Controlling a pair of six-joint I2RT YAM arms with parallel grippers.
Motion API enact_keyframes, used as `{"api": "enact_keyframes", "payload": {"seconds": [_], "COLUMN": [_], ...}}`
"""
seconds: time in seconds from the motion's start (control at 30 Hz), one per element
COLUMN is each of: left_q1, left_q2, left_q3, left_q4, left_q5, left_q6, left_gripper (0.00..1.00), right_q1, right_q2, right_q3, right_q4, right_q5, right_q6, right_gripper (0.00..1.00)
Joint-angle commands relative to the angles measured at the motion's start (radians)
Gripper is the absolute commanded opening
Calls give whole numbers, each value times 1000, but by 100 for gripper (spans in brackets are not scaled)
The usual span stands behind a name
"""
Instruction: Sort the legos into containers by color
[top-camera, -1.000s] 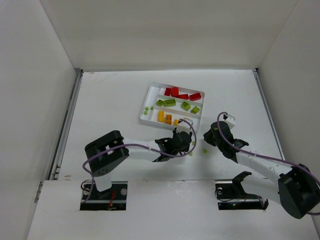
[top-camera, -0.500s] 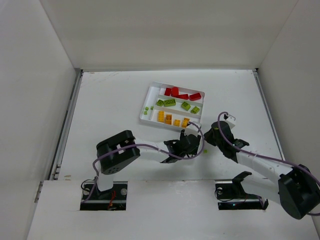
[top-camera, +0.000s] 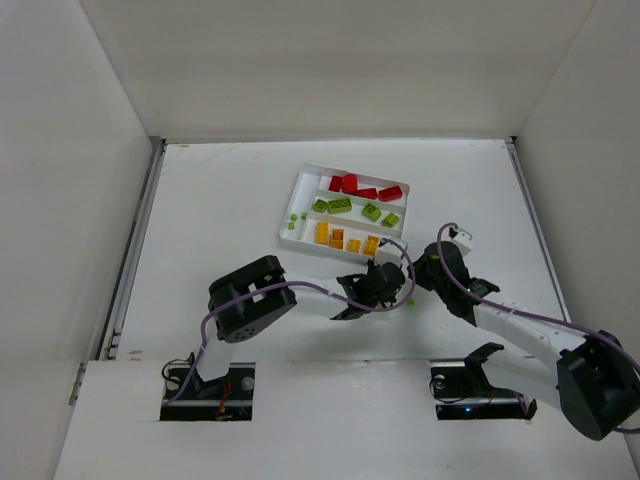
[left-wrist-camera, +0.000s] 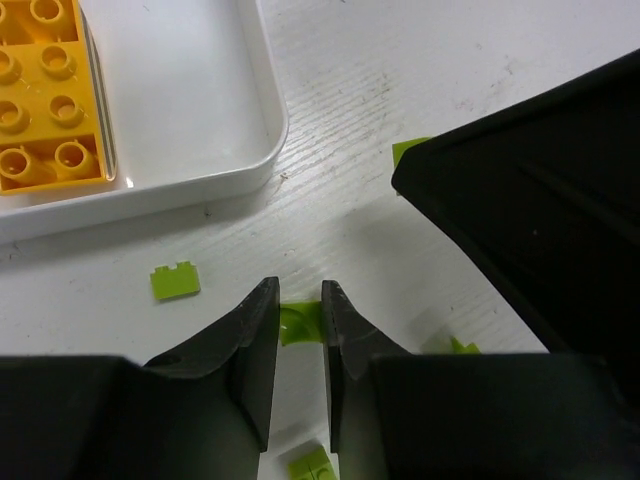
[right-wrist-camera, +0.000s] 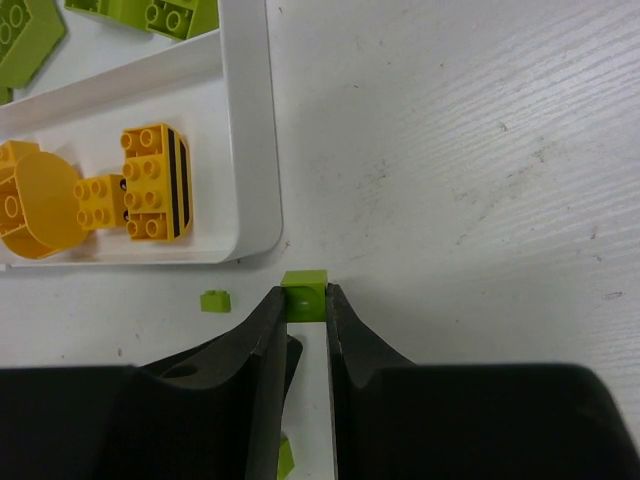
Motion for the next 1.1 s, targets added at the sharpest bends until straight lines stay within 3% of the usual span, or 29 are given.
{"api": "enact_keyframes", "payload": {"seconds": [0.0, 0.23, 0.47, 0.8, 1.07], "left_q1": [-3, -3, 51, 364, 508], "left_q2": [-37, -230, -521, -951, -1137], "left_q3": [-11, -160, -396, -726, -829], "left_q4": [8, 19, 39, 41, 24], "left_q5": [-2, -21, -127, -128, -81], "left_q6": [6, 9, -2, -119, -120], "left_gripper": [14, 13, 13, 14, 16], "right_q1": [-12, 7, 122, 241, 247], "right_q2": [-19, 1, 125, 660, 964], "right_q3": [-8, 33, 189, 692, 1057], "right_q4": [55, 71, 106, 169, 123], "right_q5": [-6, -6, -15, -77, -75], "right_q6": [-2, -1, -10, -70, -117], "right_gripper": [20, 20, 21, 21, 21]}}
